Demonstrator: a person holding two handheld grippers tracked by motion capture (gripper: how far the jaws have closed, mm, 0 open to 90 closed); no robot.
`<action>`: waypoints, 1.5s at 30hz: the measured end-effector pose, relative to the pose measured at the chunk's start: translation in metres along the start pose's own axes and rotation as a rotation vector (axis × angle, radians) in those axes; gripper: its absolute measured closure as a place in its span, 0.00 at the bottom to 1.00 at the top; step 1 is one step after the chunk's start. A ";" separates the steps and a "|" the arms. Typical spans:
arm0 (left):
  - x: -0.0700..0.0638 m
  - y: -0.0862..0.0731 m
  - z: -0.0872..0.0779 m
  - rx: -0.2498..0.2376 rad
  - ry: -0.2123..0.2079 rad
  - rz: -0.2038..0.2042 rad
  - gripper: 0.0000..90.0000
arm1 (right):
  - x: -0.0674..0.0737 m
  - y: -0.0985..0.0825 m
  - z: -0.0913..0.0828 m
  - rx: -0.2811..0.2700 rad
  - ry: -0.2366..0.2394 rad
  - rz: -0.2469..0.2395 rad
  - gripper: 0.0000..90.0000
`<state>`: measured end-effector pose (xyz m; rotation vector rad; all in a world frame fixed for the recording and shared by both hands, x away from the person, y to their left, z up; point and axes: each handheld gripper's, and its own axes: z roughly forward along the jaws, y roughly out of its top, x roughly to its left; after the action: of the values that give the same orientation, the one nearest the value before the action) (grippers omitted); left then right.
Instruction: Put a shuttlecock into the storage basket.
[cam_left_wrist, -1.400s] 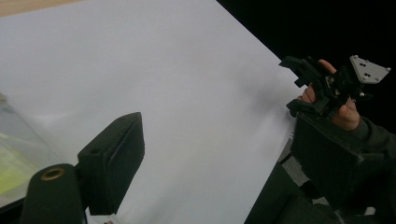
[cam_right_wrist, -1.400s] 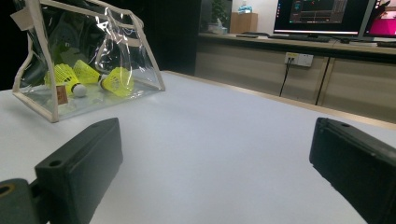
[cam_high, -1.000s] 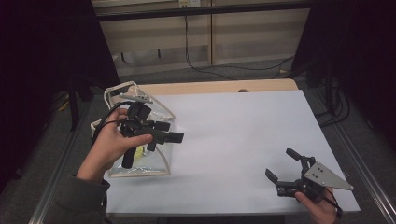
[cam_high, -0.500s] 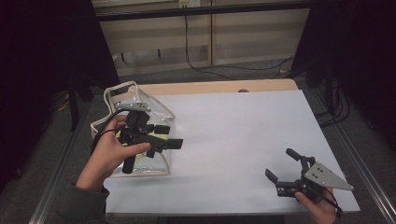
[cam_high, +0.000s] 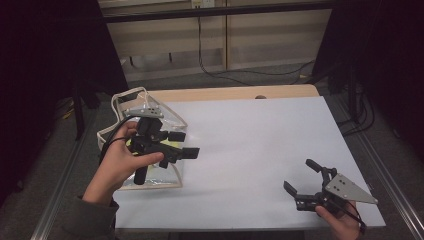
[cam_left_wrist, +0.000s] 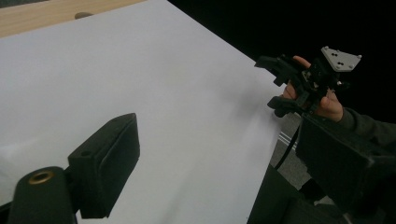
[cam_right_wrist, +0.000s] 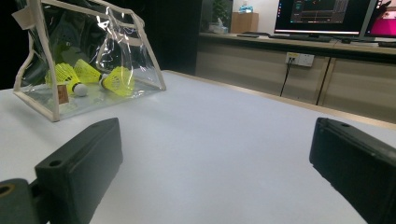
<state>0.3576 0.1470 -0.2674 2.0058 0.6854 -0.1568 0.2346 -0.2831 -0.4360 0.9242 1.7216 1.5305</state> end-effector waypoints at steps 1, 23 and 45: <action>0.000 0.000 0.000 0.000 0.000 0.000 0.15 | 0.000 0.000 0.000 0.000 0.000 0.001 0.03; 0.002 -0.039 0.018 0.002 -0.076 0.036 0.09 | 0.000 0.000 0.000 -0.001 0.000 0.001 0.03; 0.008 -0.074 0.009 -0.001 -0.097 0.095 0.06 | 0.000 0.000 0.000 -0.002 0.001 0.001 0.03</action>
<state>0.3271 0.1694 -0.3317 2.0117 0.5280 -0.1959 0.2347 -0.2825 -0.4356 0.9235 1.7198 1.5334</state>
